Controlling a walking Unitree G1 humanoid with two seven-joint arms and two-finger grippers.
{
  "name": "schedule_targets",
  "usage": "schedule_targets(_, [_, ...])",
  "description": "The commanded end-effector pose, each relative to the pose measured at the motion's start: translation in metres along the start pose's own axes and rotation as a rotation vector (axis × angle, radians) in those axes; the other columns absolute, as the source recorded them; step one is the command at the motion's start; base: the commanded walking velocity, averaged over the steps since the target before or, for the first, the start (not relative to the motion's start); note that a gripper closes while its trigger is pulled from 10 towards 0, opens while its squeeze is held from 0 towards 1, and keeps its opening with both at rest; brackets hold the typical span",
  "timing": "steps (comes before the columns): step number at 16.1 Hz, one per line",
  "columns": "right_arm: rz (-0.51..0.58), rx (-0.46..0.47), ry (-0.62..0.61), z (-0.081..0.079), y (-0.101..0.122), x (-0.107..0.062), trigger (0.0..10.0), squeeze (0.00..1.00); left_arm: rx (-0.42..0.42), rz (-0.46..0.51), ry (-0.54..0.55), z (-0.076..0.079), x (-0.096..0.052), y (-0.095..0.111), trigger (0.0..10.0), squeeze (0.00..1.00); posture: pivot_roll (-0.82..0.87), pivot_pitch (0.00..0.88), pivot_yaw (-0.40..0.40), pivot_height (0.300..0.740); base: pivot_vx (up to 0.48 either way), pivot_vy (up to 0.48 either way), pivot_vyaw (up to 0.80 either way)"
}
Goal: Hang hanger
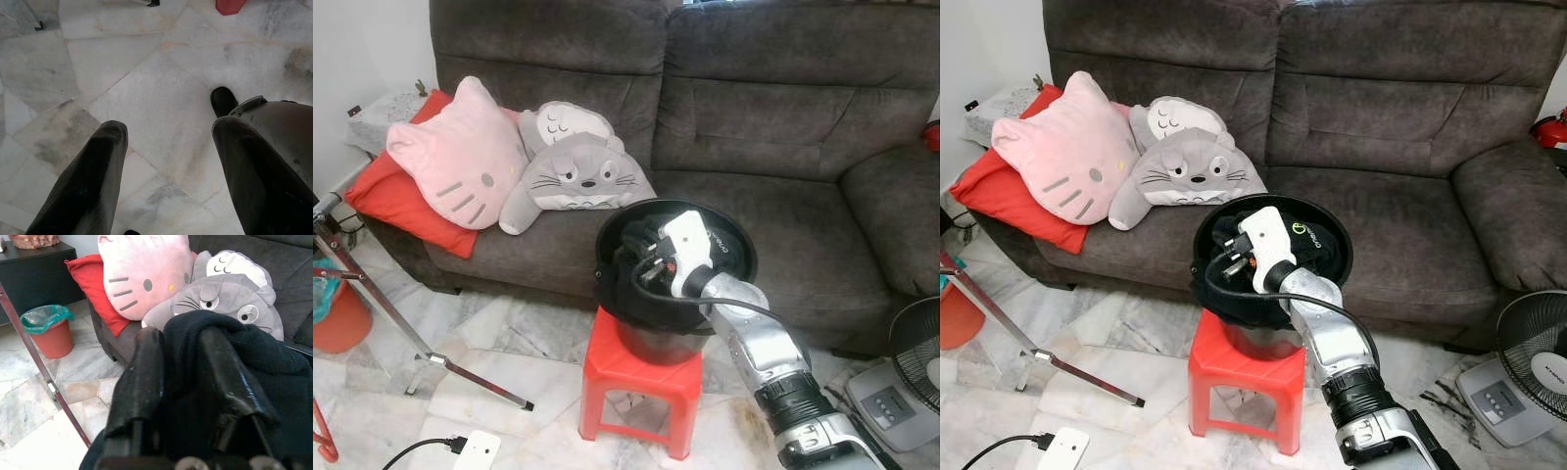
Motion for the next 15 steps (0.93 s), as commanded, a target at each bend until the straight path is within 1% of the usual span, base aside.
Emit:
schedule_targets(1, [-0.010, -0.020, -0.019, 0.006, 0.003, 0.002, 10.0, 1.00, 0.007, -0.018, 0.001, -0.002, -0.001, -0.005, 10.0, 0.00, -0.12, 0.000, 0.019, 0.740, 0.000, 0.000, 0.00])
schedule_targets(4, [-0.001, -0.009, -0.085, 0.017, 0.004, 0.002, 10.0, 1.00, 0.007, -0.018, 0.001, -0.002, -0.001, -0.005, 10.0, 0.00, -0.12, 0.000, 0.019, 0.740, 0.000, 0.000, 0.00])
schedule_targets(5, [0.037, -0.003, -0.085, 0.018, 0.012, 0.002, 10.0, 1.00, 0.008, -0.018, 0.001, -0.002, -0.001, -0.005, 10.0, 0.00, -0.12, 0.000, 0.020, 0.740, 0.000, 0.000, 0.00])
schedule_targets(6, [0.065, -0.012, -0.068, 0.016, 0.018, 0.002, 10.0, 1.00, 0.009, -0.018, 0.000, -0.002, -0.001, -0.005, 10.0, 0.00, -0.12, 0.000, 0.020, 0.740, 0.000, 0.000, 0.00])
schedule_targets(7, [0.103, -0.038, -0.003, 0.005, 0.027, 0.002, 10.0, 1.00, 0.010, -0.018, 0.000, -0.002, -0.001, -0.005, 10.0, 0.00, -0.12, 0.000, 0.021, 0.740, 0.000, 0.000, 0.00])
schedule_targets(8, [0.113, -0.045, 0.013, 0.002, 0.029, 0.002, 10.0, 1.00, 0.010, -0.018, 0.000, -0.002, -0.001, -0.005, 10.0, 0.00, -0.12, 0.000, 0.021, 0.740, 0.000, 0.000, 0.00])
schedule_targets(9, [0.128, -0.052, 0.060, -0.007, 0.032, 0.003, 10.0, 1.00, 0.011, -0.018, 0.000, -0.002, -0.001, -0.005, 10.0, 0.00, -0.12, 0.000, 0.021, 0.740, 0.000, 0.000, 0.00])
schedule_targets(11, [0.119, -0.087, 0.165, -0.027, 0.029, 0.002, 10.0, 1.00, 0.013, -0.019, 0.000, -0.002, -0.001, -0.005, 10.0, 0.00, -0.11, 0.000, 0.020, 0.740, 0.000, 0.000, 0.00])
schedule_targets(13, [0.099, -0.141, 0.221, -0.037, 0.023, 0.000, 10.0, 1.00, 0.015, -0.021, -0.002, -0.002, -0.001, -0.005, 10.0, 0.00, -0.12, 0.000, 0.020, 0.740, 0.000, 0.000, 0.00])
schedule_targets(14, [0.084, -0.159, 0.224, -0.037, 0.020, 0.000, 10.0, 0.45, 0.015, -0.022, -0.003, -0.001, -0.001, -0.005, 10.0, 0.00, -0.12, 0.000, 0.020, 0.740, 0.000, 0.000, 0.00])
schedule_targets(15, [0.068, -0.164, 0.213, -0.034, 0.018, 0.000, 10.0, 0.00, 0.015, -0.022, -0.004, -0.001, -0.001, -0.005, 10.0, 0.00, -0.12, 0.000, 0.020, 0.740, 0.000, 0.000, 0.00])
Point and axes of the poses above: a point about 5 cm out from each wrist's last joint towards the gripper, its own x axis pointing out of the wrist towards the gripper, its own y axis along the axis of the wrist's last joint, z = x × y, the point moved 6 cm from there along x, pointing out of the wrist towards the gripper, and after that the axes turned 7 degrees about -x, right-handed, at the moved point
